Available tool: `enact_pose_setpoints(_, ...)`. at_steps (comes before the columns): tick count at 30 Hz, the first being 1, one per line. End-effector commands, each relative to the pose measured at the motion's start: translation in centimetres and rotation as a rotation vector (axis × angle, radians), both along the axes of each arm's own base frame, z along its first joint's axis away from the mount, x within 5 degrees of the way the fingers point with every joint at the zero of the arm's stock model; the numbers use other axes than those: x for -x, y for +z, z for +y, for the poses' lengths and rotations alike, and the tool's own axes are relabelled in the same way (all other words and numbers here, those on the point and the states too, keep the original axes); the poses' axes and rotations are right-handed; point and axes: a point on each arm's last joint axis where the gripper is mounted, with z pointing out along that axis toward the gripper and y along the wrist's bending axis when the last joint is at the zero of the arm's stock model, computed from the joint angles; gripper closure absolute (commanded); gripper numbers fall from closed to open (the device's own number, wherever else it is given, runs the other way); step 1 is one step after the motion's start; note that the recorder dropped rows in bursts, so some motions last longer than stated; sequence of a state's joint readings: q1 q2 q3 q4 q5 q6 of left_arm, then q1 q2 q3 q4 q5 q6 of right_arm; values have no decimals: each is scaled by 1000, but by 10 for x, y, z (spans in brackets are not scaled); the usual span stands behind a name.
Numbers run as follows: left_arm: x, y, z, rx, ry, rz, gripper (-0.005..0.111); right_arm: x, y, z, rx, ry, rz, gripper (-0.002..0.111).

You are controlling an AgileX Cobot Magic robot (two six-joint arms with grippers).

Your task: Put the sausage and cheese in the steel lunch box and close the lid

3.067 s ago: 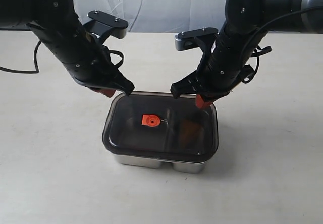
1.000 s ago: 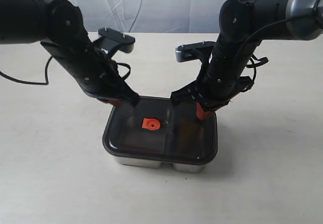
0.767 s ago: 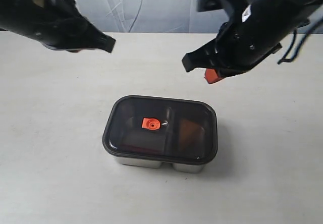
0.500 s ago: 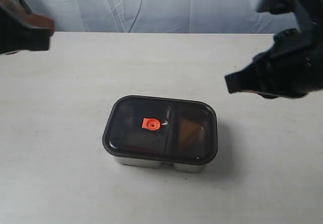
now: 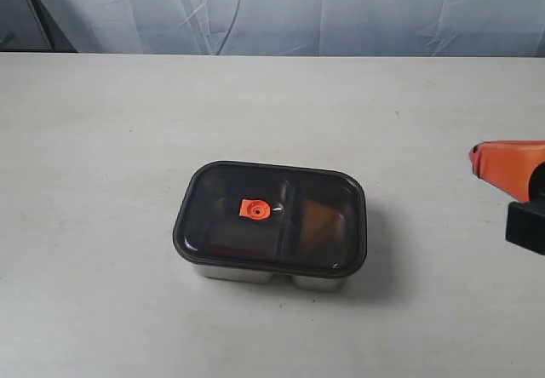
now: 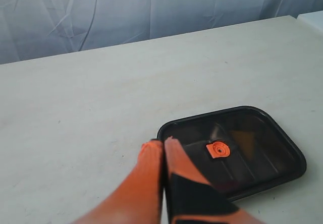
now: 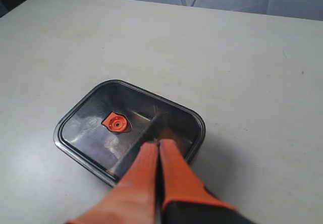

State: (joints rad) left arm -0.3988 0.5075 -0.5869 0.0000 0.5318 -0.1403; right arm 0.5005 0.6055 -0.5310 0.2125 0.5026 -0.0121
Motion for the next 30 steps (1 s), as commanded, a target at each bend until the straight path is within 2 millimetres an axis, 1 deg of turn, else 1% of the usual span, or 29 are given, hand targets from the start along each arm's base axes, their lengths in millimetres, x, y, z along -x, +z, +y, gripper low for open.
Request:
enact_pose_setpoints(1,1,-1,1,0,1,3,107,1,0,-1,-2,1,-8,109)
enact_pose_setpoints(2,1,-1,1,0,1,3,107,1,0,-1,-2,1,-8,109)
enact_pose_setpoints(4,1,-1,1,0,1,3,107,7,4,-5,-23,-12,-39,109)
enact_pose_setpoints(6,1,-1,1,-16,4,-2,107,15,11,-19,-39,-93,-113,109)
enact_pose_setpoints(8,1,-1,2,-24,6,-6,107,21,10,-32,-51,-194,-162,109)
enact_pose_setpoints(11,1,-1,2,-24,6,-6,107,32,-3,-51,-68,-405,-258,109)
enact_pose_setpoints(12,1,-1,2,-24,6,-6,107,40,-14,-59,-65,-521,-292,109)
enact_pose_setpoints(14,1,-1,2,-24,6,-6,107,46,-28,-64,-35,-607,-310,109)
enact_pose_setpoints(20,1,-1,2,-28,6,-7,107,44,-52,-67,21,-628,-302,109)
enact_pose_setpoints(23,1,-1,2,-28,6,-7,107,46,-63,-68,56,-631,-322,109)
enact_pose_setpoints(30,1,-1,2,-28,6,-7,107,53,-77,-68,82,-633,-359,109)
